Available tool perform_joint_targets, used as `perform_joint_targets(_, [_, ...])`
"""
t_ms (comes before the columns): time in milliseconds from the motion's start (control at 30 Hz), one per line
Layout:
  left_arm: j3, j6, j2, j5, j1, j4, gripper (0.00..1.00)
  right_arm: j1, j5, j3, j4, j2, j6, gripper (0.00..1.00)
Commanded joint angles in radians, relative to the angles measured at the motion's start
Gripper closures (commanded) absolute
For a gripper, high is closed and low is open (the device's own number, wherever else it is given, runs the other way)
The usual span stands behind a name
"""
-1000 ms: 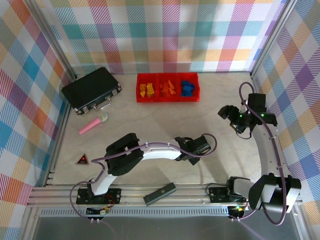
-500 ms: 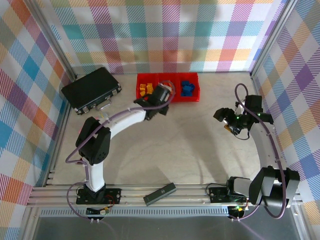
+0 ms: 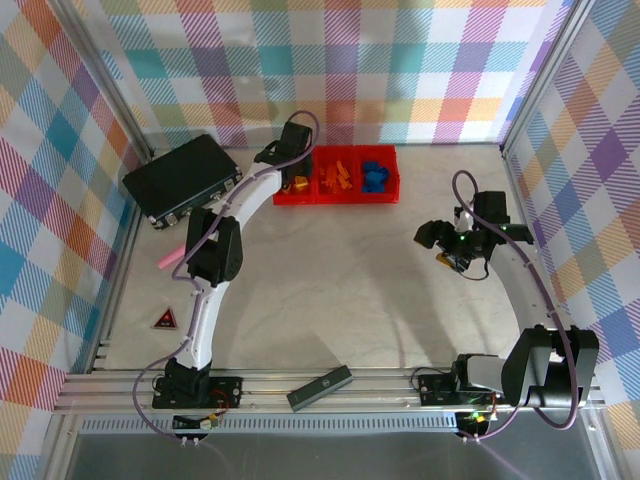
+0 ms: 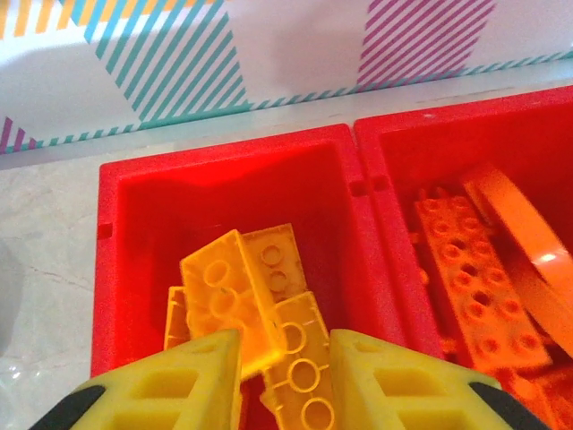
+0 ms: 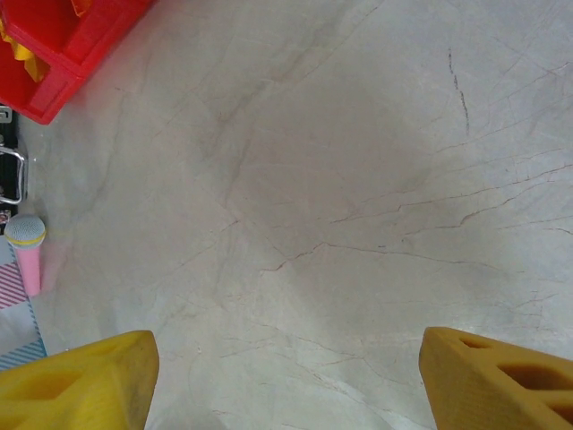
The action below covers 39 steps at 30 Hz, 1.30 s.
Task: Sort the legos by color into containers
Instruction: Place the lego in the container, then reset both arms
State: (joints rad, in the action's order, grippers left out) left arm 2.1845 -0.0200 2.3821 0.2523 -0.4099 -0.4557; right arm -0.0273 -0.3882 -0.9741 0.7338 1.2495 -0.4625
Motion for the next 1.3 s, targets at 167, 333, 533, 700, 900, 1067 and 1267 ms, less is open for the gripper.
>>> perform_joint_targets(167, [0.124, -0.003, 0.04, -0.013, 0.013, -0.087, 0.67, 0.009, 0.044, 0.002, 0.006, -0.01, -0.018, 0.23])
perform_joint_targets(333, [0.099, -0.002, -0.03, -0.046, 0.013, -0.101, 0.63, 0.01, 0.048, -0.005, 0.002, -0.013, -0.022, 0.23])
perform_joint_targets(533, [-0.162, -0.037, -0.283, -0.063, 0.012, 0.008, 0.49, 0.024, 0.093, 0.005, -0.062, -0.038, -0.021, 0.22])
perform_joint_targets(700, [-0.538, -0.059, -0.593, 0.026, 0.013, 0.152, 0.28, 0.038, 0.222, 0.023, -0.159, -0.068, -0.015, 0.2])
perform_joint_targets(900, [-0.931, -0.044, -0.92, 0.235, 0.02, 0.307, 0.04, 0.042, 0.416, 0.135, -0.403, -0.115, 0.026, 0.08])
perform_joint_targets(1067, [-1.291, 0.019, -1.097, 0.416, 0.072, 0.556, 0.01, 0.043, 0.57, 0.241, -0.636, -0.055, 0.07, 0.01])
perform_joint_targets(1267, [-1.629, 0.065, -1.119, 0.439, 0.145, 0.868, 0.0, 0.045, 0.638, 0.441, -1.064, 0.05, 0.245, 0.01])
